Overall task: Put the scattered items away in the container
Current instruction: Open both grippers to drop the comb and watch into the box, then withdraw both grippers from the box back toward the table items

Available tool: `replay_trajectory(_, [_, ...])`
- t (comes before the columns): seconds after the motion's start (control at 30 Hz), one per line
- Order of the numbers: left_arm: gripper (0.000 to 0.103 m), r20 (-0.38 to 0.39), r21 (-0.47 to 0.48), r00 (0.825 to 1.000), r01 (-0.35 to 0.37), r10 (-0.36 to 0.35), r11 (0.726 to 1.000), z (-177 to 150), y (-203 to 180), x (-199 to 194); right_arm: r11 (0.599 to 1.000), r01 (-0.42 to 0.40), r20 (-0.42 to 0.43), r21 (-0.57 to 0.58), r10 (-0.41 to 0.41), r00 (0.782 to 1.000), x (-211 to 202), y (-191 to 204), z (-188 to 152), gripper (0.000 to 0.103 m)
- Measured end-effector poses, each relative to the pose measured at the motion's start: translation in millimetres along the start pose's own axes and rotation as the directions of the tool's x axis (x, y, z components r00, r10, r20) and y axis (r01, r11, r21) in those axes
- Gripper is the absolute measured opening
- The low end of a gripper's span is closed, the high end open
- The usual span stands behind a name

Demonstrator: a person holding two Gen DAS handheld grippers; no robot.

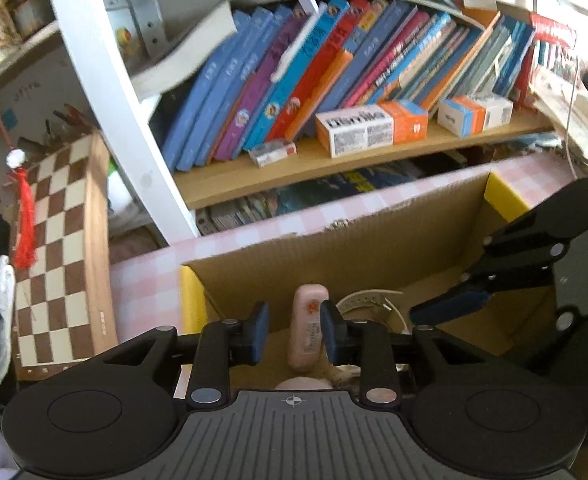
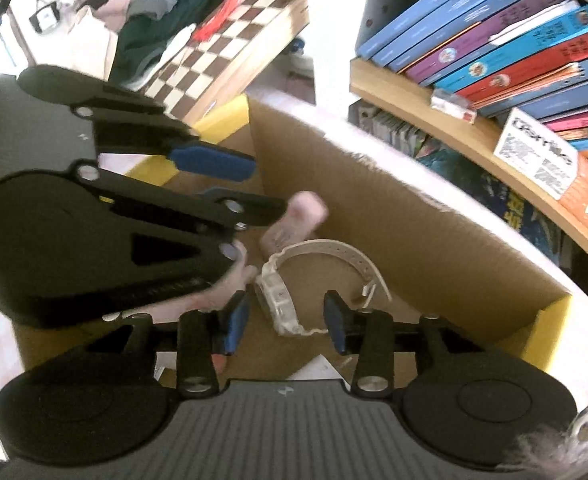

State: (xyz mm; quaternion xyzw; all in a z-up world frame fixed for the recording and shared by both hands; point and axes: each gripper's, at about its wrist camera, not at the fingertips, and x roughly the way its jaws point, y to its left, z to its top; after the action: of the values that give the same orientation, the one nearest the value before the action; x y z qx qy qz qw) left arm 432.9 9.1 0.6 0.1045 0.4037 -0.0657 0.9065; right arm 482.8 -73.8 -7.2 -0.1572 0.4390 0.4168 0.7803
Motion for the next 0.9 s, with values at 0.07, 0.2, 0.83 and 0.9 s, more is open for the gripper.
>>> replay_trajectory(0.07, [0.029, 0.025, -0.018, 1.0, 0.004, -0.004, 1.0, -1, 3, -12, 1.0, 0.004, 0.017, 0.015, -0.005, 1.0, -9, -1, -2, 0.04])
replay_trajectory(0.2, [0.029, 0.084, -0.047, 0.996, 0.017, -0.013, 0.999, -5, 7, -38, 0.999, 0.024, 0.053, 0.032, -0.026, 0.998, -28, 2, -6, 0.041])
replay_trajectory(0.83, [0.039, 0.273, -0.068, 0.958, 0.114, -0.091, 0.991, -64, 7, -151, 0.993, 0.103, 0.239, 0.059, -0.114, 0.964, -125, 70, -42, 0.041])
replay_trajectory(0.9, [0.041, 0.282, -0.063, 0.955, 0.114, -0.091, 0.992, -71, 6, -159, 0.992, 0.114, 0.25, 0.059, -0.125, 0.96, -131, 80, -48, 0.041])
